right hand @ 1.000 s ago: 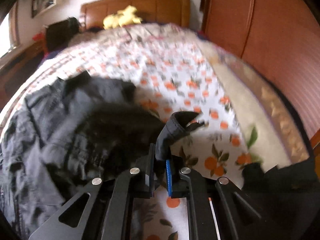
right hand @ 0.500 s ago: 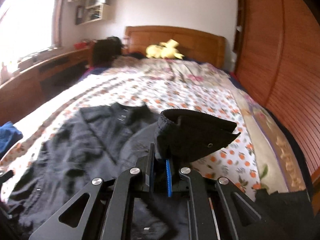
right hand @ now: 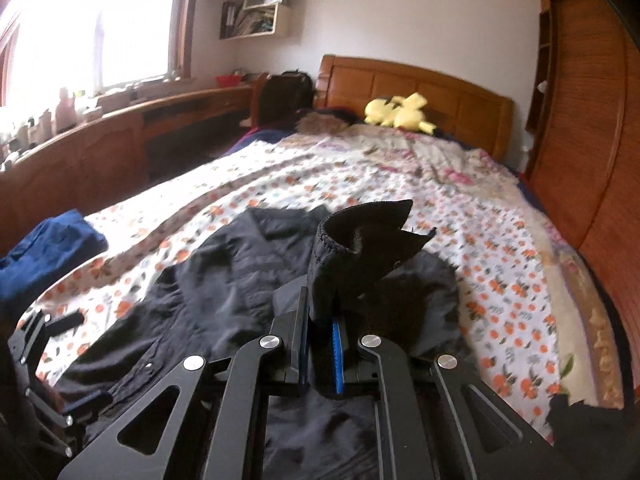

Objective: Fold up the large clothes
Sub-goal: 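Lower the held edge onto the jacket center and open the right tool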

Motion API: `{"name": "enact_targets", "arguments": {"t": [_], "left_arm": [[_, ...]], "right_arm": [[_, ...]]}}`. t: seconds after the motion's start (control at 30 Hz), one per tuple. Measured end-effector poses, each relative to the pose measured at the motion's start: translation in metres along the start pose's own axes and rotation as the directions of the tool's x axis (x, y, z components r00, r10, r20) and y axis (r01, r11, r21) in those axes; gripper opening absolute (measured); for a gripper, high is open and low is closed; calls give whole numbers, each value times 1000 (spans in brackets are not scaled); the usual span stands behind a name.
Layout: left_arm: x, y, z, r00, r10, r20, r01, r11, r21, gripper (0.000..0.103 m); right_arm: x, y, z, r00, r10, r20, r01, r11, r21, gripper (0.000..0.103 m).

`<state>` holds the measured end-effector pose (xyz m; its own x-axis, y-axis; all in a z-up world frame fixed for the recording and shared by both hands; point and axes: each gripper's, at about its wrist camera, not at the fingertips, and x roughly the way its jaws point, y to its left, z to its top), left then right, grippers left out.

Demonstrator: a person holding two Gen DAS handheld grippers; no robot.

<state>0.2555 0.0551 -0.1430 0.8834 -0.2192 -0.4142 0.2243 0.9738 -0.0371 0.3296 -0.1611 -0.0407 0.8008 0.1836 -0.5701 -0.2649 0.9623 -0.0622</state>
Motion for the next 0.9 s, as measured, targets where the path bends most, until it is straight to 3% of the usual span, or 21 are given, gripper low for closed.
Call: {"name": "enact_targets", "arguments": {"t": [0.23,0.4,0.73,0.9], "left_arm": [[-9,10,-2,1000,21,2,-21,1000,-6,101],[-12,13,-3,1000,29,2,-29,1000,-6,101],[-13,-4,-5,1000,7,-6,-7,1000,28,101],[-9,-25,-6,1000,-1,-8,2,998,66,101]], "right_arm": [[20,26,-42,993,40,-110,-41,999,-12,11],[22,27,-68,988,45,-147,-43,999,18,23],[-17,7,-120,983,8,-181,1,999,50,44],[-37,-6,-142,983,-23,-183,33,998,52,44]]}}
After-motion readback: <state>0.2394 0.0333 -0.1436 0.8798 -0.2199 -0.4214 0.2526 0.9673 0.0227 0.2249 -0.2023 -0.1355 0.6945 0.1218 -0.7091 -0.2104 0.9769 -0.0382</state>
